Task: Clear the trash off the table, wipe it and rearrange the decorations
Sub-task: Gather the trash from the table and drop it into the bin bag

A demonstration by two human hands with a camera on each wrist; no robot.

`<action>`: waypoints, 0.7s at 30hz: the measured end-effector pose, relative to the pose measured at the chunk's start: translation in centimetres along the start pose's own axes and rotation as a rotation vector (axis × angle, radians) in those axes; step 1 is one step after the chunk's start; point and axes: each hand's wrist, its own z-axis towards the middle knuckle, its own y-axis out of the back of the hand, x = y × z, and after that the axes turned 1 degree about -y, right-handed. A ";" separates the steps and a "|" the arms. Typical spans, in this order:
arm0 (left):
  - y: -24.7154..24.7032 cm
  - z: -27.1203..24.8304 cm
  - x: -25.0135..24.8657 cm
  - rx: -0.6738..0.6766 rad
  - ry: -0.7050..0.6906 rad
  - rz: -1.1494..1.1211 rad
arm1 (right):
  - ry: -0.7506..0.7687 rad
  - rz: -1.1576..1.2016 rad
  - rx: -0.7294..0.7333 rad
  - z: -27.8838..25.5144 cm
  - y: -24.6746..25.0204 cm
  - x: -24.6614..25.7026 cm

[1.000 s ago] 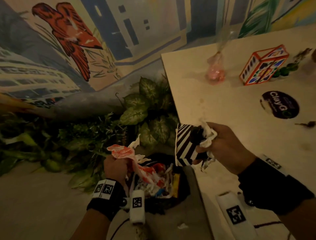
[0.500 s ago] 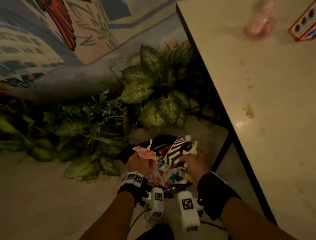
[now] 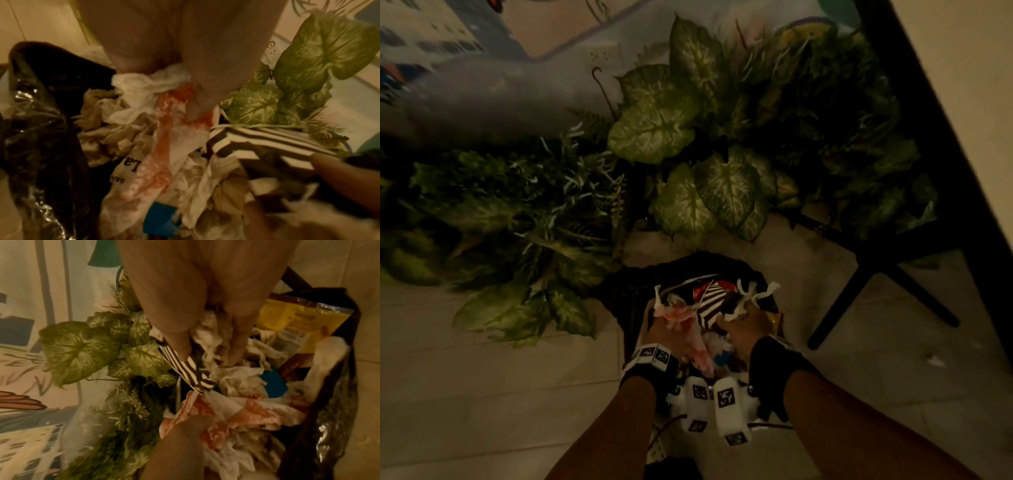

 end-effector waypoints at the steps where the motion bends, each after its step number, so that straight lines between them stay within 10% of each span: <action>1: -0.5 0.6 0.4 0.052 -0.012 0.039 | 0.000 -0.066 0.019 0.9 -0.2 -0.6; 8: -3.5 5.8 5.0 0.236 -0.026 0.113 | -0.031 -0.212 0.020 1.4 1.6 -3.1; 21: 6.0 -13.7 -3.1 0.173 -0.081 0.146 | 0.045 0.038 0.022 -14.4 1.9 1.8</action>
